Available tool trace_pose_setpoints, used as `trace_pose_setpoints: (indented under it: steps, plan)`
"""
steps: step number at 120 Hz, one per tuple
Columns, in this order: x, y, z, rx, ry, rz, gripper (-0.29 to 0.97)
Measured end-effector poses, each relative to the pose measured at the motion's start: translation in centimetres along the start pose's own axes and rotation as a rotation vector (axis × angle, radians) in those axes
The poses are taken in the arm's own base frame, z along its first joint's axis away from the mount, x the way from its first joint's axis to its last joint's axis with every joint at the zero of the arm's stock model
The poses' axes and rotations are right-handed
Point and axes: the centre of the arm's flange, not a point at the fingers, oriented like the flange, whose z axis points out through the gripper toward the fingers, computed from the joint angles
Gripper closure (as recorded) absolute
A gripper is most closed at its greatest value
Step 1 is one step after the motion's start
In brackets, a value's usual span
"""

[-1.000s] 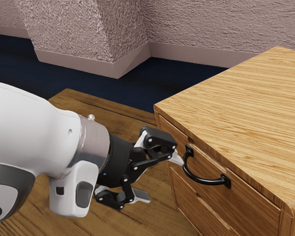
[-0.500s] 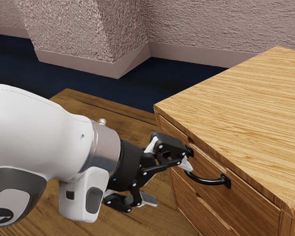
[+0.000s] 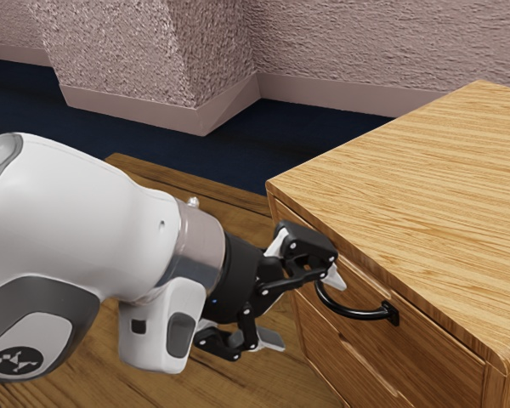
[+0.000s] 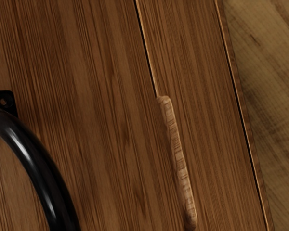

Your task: Pull the drawer handle with one arm to open the drawer

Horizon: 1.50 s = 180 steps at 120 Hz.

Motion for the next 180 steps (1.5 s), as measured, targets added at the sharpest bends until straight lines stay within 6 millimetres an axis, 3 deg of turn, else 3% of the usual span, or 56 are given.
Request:
trace_pose_setpoints:
  steps: [22,71,111,162,180]
  plan:
    - [0.1,0.4,1.1,-0.024,0.003,-0.001,0.00]
    - [0.3,1.5,1.2,-0.033,0.008,0.001,0.01]
    - [0.8,3.5,-1.4,0.001,0.014,0.002,0.01]
    - [0.8,6.4,-2.5,0.001,0.018,-0.007,0.00]
    - [0.6,8.1,-4.5,0.022,0.019,-0.014,0.07]
